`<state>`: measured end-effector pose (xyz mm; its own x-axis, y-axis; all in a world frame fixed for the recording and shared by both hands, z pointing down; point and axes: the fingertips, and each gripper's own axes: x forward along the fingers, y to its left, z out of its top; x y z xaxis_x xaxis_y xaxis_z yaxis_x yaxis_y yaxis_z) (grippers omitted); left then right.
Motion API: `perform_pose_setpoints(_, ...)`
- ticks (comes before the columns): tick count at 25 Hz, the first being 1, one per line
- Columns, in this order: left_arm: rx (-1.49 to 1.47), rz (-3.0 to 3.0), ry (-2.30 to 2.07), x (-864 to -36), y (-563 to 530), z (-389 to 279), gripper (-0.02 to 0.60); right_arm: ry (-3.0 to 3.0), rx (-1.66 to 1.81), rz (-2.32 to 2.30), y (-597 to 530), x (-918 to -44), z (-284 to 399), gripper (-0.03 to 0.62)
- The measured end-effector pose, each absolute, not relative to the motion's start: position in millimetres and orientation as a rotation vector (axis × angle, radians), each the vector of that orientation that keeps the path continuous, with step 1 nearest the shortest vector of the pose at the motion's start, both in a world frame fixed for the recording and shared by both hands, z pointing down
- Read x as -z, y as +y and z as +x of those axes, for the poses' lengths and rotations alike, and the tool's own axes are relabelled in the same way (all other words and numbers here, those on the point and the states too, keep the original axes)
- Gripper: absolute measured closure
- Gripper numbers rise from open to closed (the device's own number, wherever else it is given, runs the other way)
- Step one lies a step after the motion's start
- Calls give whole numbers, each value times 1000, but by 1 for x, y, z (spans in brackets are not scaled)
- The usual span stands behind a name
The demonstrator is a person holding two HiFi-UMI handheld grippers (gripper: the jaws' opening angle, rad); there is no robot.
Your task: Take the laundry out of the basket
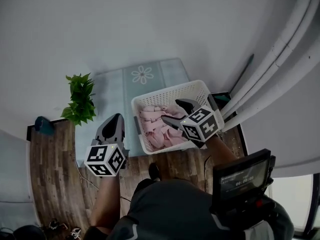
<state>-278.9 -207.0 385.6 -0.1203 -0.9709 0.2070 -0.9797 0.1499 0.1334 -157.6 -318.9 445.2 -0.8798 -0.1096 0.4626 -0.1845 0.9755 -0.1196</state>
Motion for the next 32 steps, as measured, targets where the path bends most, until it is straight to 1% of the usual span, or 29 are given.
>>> perform_pose_setpoints(2, -46, 1898, -2156, -397, -211, -287, 572, -2599, -235, 181, -321, -466, -167, 213)
perform_pose_setpoints(7, -43, 1850, -2111, -430, -215, -302, 571, -2497, -272, 96, -323, -500, -185, 149)
perform_pose_setpoints(10, -47, 1812, -2083, -454, -218, -309, 571, -2403, -217, 26, -322, -523, -194, 137)
perform_pose_setpoints(16, -74, 1772, -2048, -487, -229, -325, 571, -2234, -245, -85, -318, -575, -206, 125)
perform_pose_setpoints(17, -60, 1768, -2037, -491, -231, -327, 564, -2207, -250, -101, -316, -582, -206, 121)
perform_pose_setpoints(19, -29, 1754, -2003, -501, -234, -329, 504, -2155, -247, -124, -311, -597, -206, 115)
perform_pose_setpoints(20, -24, 1743, -1992, -507, -235, -330, 494, -2131, -240, -129, -309, -605, -206, 115)
perform_pose_setpoints(27, -29, 1708, -1977, -526, -240, -338, 494, -2030, -239, -164, -297, -647, -212, 115)
perform_pose_setpoints(32, -6, 1684, -1977, -532, -242, -343, 495, -2005, -254, -186, -295, -659, -216, 115)
